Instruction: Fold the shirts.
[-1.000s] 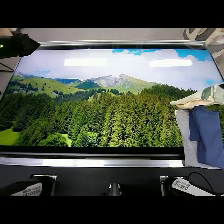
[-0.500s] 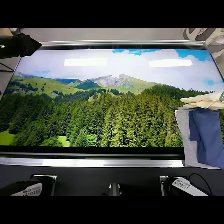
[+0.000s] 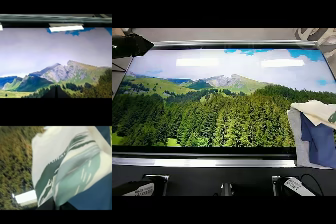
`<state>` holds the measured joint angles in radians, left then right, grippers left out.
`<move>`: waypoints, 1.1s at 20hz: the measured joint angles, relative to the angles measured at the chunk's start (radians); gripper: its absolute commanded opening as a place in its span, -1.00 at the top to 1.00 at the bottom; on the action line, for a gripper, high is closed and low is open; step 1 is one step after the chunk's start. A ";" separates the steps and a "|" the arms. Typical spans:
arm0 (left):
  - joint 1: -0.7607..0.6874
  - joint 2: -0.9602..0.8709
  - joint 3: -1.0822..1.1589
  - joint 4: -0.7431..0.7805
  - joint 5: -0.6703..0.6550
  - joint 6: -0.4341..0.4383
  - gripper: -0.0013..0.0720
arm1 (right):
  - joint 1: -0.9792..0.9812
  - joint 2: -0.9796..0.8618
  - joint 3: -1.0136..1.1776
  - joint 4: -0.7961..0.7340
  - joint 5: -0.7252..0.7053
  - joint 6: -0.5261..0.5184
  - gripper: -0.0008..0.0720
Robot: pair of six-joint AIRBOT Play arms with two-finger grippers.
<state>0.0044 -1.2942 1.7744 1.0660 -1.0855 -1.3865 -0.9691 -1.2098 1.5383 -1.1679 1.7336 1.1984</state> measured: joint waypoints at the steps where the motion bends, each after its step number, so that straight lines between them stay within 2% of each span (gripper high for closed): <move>1: 0.000 0.000 0.000 0.000 0.000 0.001 0.90 | 0.000 0.010 -0.010 -0.066 0.025 -0.002 0.92; 5: 0.000 0.000 0.000 0.000 0.000 0.002 0.90 | 0.000 0.060 -0.148 -0.256 0.081 -0.026 0.92; 10: 0.000 0.000 0.000 0.000 0.002 0.003 0.90 | 0.000 0.089 -0.354 -0.337 0.027 -0.044 0.91; 11: -0.003 0.000 0.000 0.000 0.002 0.003 0.90 | 0.000 0.090 -0.377 -0.343 0.013 -0.045 0.61; 12: -0.006 0.000 0.000 0.000 0.003 0.003 0.90 | 0.000 0.092 -0.395 -0.352 0.002 -0.045 -0.16; 13: -0.011 0.000 0.000 0.000 0.003 0.003 0.90 | 0.000 0.093 -0.405 -0.368 -0.007 -0.046 -0.82; 14: -0.017 0.000 0.000 0.000 0.003 0.003 0.90 | -0.001 0.093 -0.409 -0.380 -0.026 -0.051 -0.96; 16: -0.030 0.000 0.000 0.000 0.003 0.011 0.90 | -0.002 0.095 -0.384 -0.410 -0.060 -0.079 -0.97; 19: -0.049 0.000 0.000 0.001 0.003 0.027 0.90 | 0.000 0.095 -0.237 -0.422 -0.161 -0.119 -0.92; 22: -0.097 -0.002 0.001 0.121 0.004 0.014 0.90 | 0.037 0.095 -0.030 -0.288 -0.340 -0.149 -0.87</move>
<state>-0.0925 -1.2961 1.7752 1.1866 -1.0813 -1.3727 -0.9321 -1.1152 1.5082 -1.4559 1.3937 1.0496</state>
